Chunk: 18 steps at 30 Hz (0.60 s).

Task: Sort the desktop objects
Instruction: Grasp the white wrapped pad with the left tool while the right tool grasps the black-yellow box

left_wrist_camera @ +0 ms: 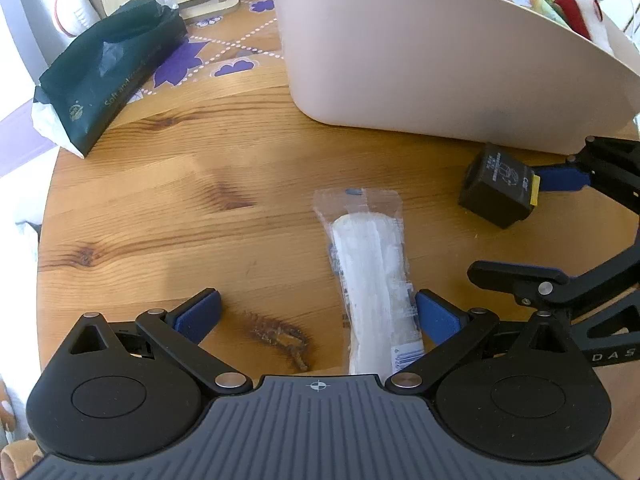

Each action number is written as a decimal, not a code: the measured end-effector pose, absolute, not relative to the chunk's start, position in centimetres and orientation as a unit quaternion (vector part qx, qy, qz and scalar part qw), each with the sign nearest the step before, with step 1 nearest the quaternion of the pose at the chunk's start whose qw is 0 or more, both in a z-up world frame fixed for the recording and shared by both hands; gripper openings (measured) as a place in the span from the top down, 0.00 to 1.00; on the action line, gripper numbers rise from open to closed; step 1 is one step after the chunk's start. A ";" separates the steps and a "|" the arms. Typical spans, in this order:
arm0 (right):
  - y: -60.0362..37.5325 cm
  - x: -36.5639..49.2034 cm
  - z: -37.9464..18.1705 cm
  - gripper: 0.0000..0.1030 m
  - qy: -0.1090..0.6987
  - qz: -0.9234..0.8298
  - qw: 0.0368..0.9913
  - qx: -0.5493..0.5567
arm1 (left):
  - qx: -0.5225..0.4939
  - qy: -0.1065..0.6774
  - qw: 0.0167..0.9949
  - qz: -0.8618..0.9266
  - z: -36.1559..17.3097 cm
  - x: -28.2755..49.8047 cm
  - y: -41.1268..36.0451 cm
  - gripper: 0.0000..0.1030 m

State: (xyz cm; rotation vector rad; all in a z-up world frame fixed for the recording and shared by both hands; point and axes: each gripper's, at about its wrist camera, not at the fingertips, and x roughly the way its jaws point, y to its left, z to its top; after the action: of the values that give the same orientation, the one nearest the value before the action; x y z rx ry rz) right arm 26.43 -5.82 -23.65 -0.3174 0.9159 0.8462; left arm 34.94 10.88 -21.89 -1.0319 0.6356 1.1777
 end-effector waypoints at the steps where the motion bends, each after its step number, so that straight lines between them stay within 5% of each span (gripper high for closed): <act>1: -5.8 26.4 -23.7 0.20 0.425 0.394 0.801 -0.148 | -0.457 0.281 0.663 0.522 -21.9 34.9 10.9 0.00; 11: -5.9 26.7 -24.0 0.23 0.410 0.410 0.802 -0.143 | -0.460 0.276 0.659 0.527 -21.5 34.8 10.3 0.03; 13: -6.0 26.6 -23.9 0.29 0.408 0.414 0.802 -0.137 | -0.452 0.274 0.667 0.525 -21.3 34.9 10.2 0.12; 16: -6.1 26.7 -23.8 0.59 0.403 0.405 0.810 -0.129 | -0.430 0.275 0.688 0.516 -20.8 35.2 9.7 0.28; 18: -6.0 26.8 -23.8 0.67 0.399 0.393 0.818 -0.131 | -0.418 0.275 0.700 0.508 -20.4 35.7 9.4 0.40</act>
State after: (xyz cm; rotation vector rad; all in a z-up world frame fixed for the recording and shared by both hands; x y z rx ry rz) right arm 26.83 -6.00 -23.82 -0.2791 0.8501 0.8373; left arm 35.68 9.40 -20.42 -0.9319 0.6133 1.1323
